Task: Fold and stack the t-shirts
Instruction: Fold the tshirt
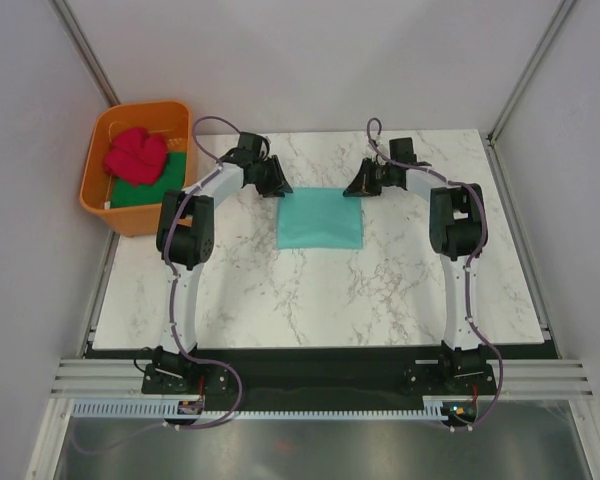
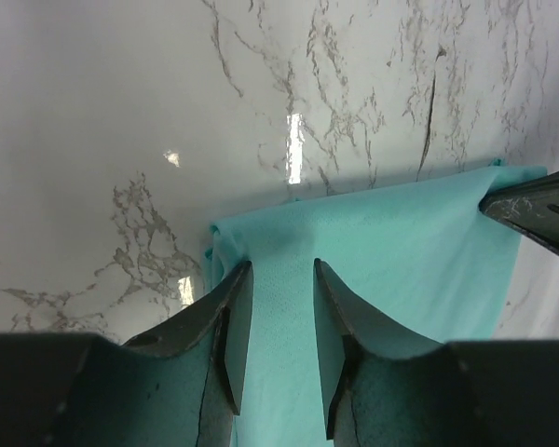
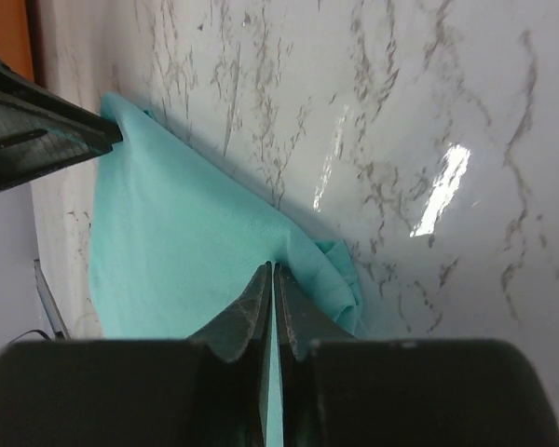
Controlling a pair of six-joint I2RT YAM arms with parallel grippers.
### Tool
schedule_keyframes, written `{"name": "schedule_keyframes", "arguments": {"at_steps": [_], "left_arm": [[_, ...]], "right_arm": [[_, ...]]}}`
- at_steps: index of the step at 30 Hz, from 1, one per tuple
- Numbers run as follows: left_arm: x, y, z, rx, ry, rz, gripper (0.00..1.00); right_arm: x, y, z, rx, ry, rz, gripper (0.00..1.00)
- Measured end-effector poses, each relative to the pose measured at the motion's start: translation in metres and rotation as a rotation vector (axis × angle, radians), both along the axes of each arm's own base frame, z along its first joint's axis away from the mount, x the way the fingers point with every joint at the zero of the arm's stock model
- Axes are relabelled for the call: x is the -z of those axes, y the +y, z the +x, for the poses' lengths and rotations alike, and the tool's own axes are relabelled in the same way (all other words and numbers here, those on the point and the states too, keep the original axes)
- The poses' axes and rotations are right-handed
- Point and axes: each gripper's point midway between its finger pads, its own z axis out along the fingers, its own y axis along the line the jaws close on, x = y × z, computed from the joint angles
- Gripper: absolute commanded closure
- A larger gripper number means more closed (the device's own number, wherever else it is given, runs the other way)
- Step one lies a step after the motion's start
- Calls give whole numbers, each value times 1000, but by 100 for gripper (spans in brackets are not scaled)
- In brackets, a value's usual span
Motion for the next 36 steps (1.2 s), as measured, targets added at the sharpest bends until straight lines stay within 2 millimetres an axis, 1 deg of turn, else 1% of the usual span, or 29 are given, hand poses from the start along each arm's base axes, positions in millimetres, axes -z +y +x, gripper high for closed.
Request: {"name": "schedule_keyframes", "arguments": {"at_steps": [2,6,8,10,11,12,13,15,16,19,20,21,22,24,26,27,29,30,31,32,33,36], "left_arm": [[-2,2,3,-5,-12,10,60],[-7,2,8,1,-35,14,60],[-9,2,6,1,-34,15,58],[-15,4,1,2,-34,15,57],[-21,5,-3,2,-37,14,57],[-28,6,-9,4,-39,12,57],[-40,7,-16,6,-49,5,57],[-68,6,-27,16,-85,-13,57],[-86,6,-36,21,-113,-22,57],[-124,-3,-65,51,-171,-43,57],[-130,-8,-73,65,-184,-50,57],[-133,-14,-82,79,-189,-57,57],[-131,-18,-88,89,-182,-58,57],[-113,-27,-104,111,-138,-52,57],[-81,-30,-122,119,-58,-30,57],[-64,-28,-131,114,-15,-13,57],[-31,-19,-148,90,73,30,58],[-15,-13,-155,75,114,57,58],[0,-7,-161,57,151,83,58],[10,-2,-165,47,178,100,58],[16,0,-168,33,202,98,58],[14,4,-162,3,182,108,58]], "right_arm": [[-1,-3,8,4,-11,25,83],[-8,-9,14,18,-13,68,71],[-13,-10,16,22,-21,81,70],[-19,-11,13,28,-23,93,73],[-24,-11,10,30,-19,97,74],[-30,-11,4,31,-18,102,75],[-39,-10,-2,29,-20,107,78],[-58,-4,-15,16,-38,117,82],[-67,0,-23,6,-48,122,85],[-90,23,-50,-54,-77,139,87],[-93,32,-58,-77,-80,143,87],[-94,44,-68,-106,-78,147,89],[-93,53,-76,-131,-71,151,89],[-83,76,-96,-189,-42,159,89],[-70,93,-118,-246,3,176,89],[-60,98,-127,-270,27,183,89],[-35,99,-139,-288,85,185,90],[-20,96,-143,-284,126,184,91],[1,90,-148,-273,181,180,91],[7,85,-149,-264,211,191,91],[9,81,-151,-271,240,219,91],[5,73,-147,-265,236,238,91]]}}
